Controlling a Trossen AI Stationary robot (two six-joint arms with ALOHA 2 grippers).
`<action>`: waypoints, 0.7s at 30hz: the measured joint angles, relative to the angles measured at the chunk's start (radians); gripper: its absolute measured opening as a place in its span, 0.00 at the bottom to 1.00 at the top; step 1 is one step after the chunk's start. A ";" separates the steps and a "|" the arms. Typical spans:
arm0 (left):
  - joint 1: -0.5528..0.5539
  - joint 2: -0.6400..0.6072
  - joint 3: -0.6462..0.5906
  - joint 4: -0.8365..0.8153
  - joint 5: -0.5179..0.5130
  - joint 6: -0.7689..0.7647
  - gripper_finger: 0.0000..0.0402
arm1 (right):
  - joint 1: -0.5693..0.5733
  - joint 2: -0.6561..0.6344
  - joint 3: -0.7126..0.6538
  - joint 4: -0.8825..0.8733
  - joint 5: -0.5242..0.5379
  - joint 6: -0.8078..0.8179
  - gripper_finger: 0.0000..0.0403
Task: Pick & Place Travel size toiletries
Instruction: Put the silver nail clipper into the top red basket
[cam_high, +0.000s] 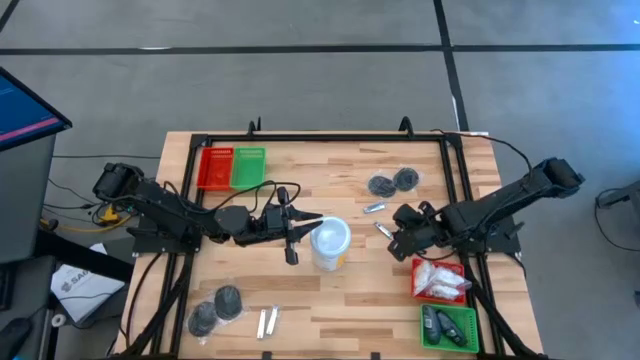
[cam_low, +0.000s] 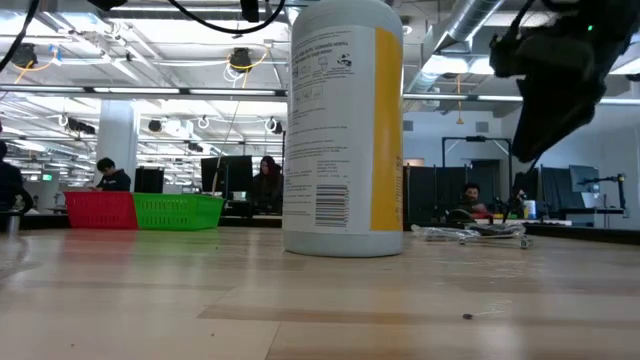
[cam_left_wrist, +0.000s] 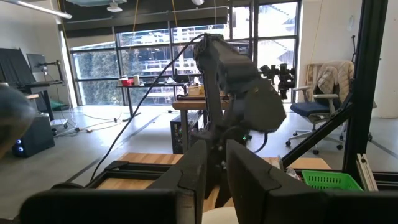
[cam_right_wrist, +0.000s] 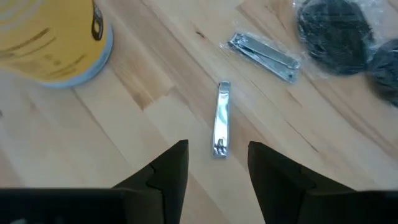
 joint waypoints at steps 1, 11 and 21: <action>0.000 0.000 0.000 0.000 0.000 0.000 0.13 | -0.008 0.000 -0.017 0.031 0.000 0.000 0.38; 0.000 0.000 0.000 0.000 0.000 0.000 0.13 | -0.059 0.000 -0.139 0.210 -0.001 -0.010 0.37; 0.000 0.000 0.000 0.000 0.000 0.000 0.13 | -0.065 0.005 -0.203 0.337 -0.005 -0.008 0.37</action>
